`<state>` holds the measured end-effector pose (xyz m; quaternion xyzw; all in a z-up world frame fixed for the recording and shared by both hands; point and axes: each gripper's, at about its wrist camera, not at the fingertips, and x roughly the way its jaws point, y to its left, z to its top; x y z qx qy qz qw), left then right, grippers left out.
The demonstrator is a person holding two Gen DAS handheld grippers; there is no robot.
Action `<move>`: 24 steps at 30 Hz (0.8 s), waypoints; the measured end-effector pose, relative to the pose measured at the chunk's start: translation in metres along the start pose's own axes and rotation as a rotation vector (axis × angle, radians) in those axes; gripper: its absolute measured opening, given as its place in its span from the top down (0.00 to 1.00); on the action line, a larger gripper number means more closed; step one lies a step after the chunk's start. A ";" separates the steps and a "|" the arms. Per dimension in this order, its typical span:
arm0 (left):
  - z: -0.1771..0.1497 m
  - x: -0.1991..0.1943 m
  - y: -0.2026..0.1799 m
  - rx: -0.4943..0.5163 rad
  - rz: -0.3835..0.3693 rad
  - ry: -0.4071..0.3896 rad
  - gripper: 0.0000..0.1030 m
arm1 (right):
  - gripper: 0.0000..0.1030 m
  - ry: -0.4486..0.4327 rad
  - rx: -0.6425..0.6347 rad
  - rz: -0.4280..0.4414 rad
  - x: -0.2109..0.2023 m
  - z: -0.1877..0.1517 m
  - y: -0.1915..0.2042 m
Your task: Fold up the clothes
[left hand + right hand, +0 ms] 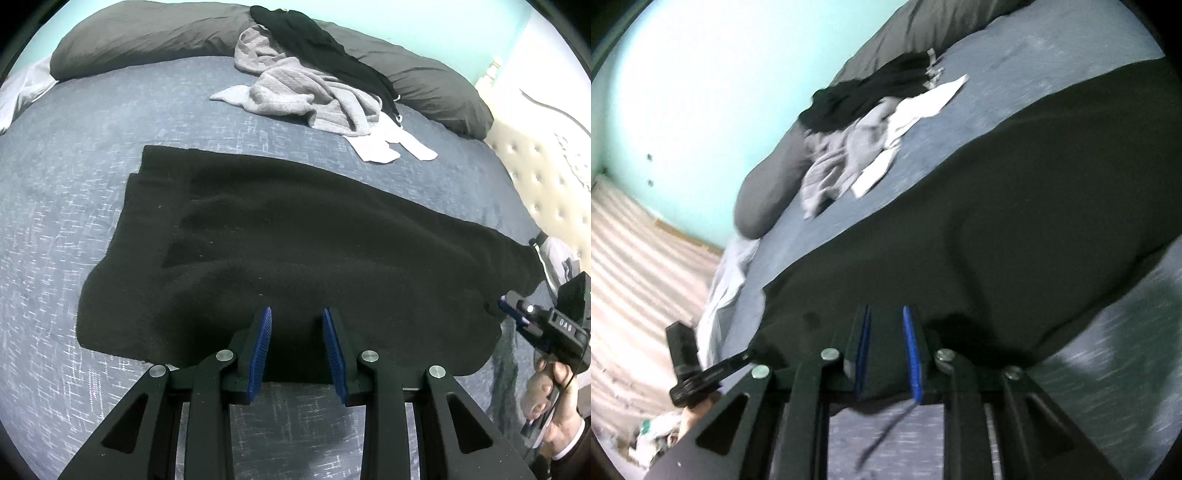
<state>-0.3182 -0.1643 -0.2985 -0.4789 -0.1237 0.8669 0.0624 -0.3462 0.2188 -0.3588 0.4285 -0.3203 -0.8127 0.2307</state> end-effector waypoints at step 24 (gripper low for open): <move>-0.009 0.005 -0.024 0.018 -0.023 0.020 0.69 | 0.85 -0.087 0.082 -0.337 -0.096 0.060 -0.128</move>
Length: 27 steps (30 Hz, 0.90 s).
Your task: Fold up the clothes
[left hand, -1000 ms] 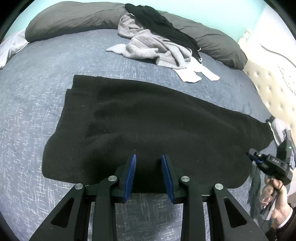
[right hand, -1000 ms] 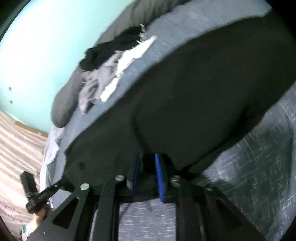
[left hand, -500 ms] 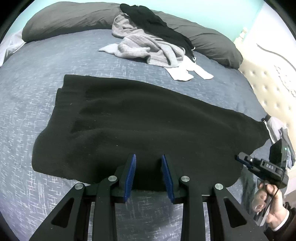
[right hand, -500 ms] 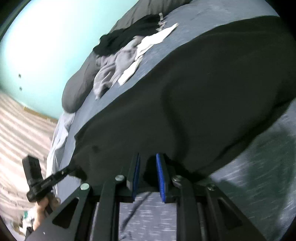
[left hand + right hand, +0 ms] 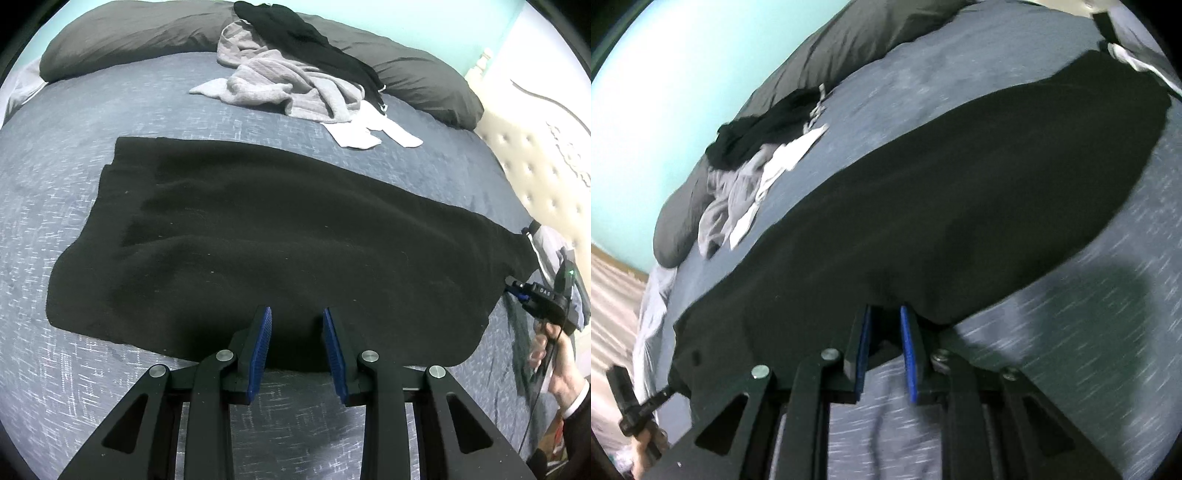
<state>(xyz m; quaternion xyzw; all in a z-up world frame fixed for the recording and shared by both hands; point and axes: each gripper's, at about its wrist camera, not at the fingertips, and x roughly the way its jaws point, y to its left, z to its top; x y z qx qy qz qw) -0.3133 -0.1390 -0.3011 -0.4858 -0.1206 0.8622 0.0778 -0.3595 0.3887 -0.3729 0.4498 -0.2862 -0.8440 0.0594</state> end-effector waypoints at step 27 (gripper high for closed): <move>-0.009 0.013 -0.017 0.016 0.000 0.039 0.69 | 0.48 -0.229 0.339 -0.109 -0.087 0.096 -0.173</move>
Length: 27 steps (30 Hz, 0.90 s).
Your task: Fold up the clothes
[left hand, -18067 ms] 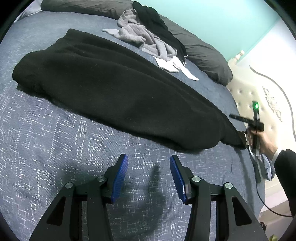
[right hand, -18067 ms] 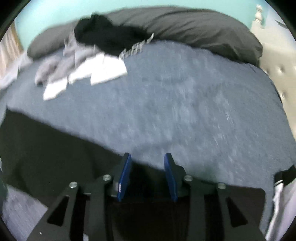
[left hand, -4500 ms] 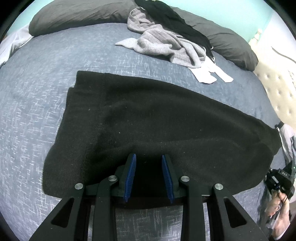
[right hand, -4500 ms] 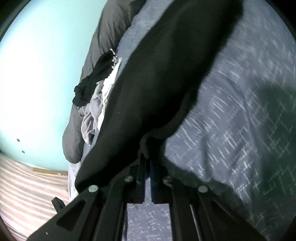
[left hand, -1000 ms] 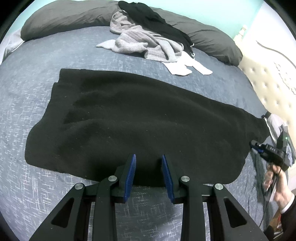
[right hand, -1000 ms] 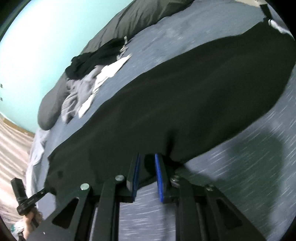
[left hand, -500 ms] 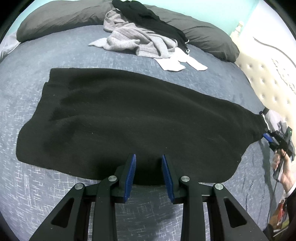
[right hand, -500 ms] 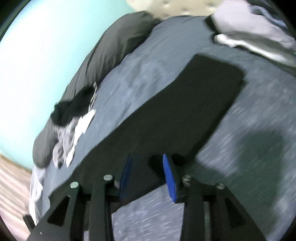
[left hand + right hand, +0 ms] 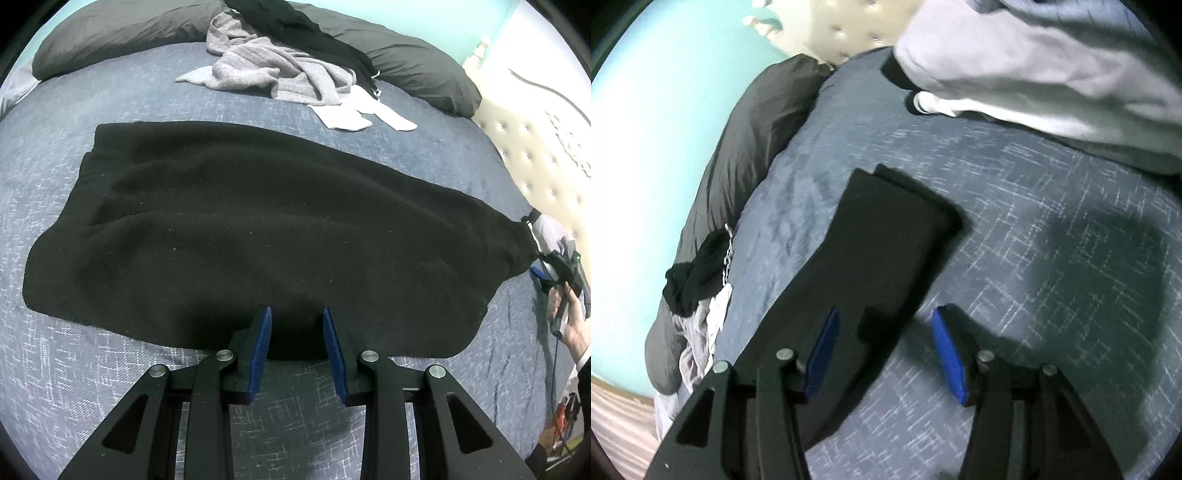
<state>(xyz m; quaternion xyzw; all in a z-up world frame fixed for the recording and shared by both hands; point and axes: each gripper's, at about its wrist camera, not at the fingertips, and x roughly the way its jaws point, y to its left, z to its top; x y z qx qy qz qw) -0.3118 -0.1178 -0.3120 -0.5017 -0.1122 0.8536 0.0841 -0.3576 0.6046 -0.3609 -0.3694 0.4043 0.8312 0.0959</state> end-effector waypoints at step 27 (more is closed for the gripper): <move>-0.013 0.009 -0.016 0.035 0.014 0.034 0.69 | 0.94 -0.161 -0.275 -0.021 0.005 0.072 0.045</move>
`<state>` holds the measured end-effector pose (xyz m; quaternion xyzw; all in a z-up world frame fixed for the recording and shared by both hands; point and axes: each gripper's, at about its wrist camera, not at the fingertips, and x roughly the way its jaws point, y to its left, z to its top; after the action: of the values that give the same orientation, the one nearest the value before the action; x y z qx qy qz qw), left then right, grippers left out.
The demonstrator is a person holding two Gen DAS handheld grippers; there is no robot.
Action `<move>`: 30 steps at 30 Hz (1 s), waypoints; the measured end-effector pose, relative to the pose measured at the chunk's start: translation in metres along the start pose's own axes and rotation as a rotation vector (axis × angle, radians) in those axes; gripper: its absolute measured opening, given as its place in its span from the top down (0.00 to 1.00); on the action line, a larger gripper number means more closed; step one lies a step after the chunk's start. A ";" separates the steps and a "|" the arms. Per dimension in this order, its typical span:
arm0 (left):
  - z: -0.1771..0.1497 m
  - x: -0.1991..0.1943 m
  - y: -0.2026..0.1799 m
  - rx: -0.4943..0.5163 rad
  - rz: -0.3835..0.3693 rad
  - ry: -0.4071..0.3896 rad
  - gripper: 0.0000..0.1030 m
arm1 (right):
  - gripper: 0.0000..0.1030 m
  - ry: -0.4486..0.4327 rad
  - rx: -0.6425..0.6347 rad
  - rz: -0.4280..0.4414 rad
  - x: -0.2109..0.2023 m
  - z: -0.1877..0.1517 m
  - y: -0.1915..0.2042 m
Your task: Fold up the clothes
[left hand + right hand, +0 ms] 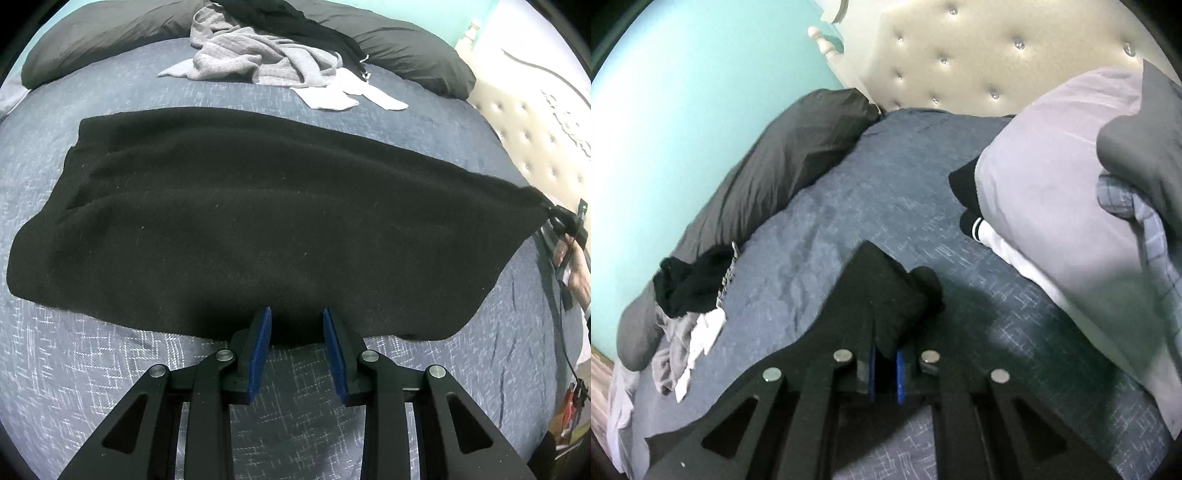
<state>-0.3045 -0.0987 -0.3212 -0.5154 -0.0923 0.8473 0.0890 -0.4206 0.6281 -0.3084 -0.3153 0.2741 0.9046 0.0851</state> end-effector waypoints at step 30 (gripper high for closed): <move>-0.011 -0.029 0.019 -0.050 -0.009 -0.041 0.69 | 0.93 -0.029 -0.107 0.094 -0.044 0.006 0.093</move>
<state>-0.2831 -0.1232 -0.3058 -0.4995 -0.1176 0.8548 0.0777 -0.4194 0.5548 -0.2364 -0.2930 0.2383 0.9255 0.0295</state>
